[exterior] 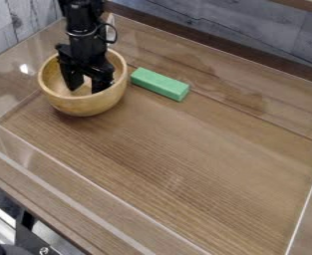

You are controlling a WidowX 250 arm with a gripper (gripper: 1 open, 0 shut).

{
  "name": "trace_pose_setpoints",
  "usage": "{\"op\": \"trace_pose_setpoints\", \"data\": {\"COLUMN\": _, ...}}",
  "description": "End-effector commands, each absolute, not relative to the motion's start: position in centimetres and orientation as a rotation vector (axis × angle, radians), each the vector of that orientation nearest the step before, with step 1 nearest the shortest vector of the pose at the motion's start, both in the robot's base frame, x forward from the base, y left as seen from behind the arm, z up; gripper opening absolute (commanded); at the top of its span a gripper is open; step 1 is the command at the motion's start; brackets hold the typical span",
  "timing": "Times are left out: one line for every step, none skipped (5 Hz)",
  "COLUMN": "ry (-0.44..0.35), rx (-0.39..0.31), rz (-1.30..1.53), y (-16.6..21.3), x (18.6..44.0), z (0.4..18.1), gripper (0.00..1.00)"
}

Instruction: Move green stick from inside the wooden bowl to the table next to it

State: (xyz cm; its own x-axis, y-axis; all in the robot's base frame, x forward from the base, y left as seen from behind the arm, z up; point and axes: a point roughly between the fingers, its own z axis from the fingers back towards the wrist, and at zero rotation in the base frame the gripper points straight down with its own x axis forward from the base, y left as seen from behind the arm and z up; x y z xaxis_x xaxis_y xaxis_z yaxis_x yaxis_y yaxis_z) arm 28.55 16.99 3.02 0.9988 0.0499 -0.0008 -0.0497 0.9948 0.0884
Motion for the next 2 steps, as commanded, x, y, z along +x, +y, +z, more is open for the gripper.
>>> {"op": "trace_pose_setpoints", "data": {"ry": -0.035, "rx": 0.107, "rz": 0.052, "y": 17.26, "x": 29.61, "z": 4.16, "gripper": 1.00}}
{"op": "trace_pose_setpoints", "data": {"ry": -0.030, "rx": 0.102, "rz": 0.057, "y": 17.22, "x": 29.68, "z": 4.00, "gripper": 1.00}}
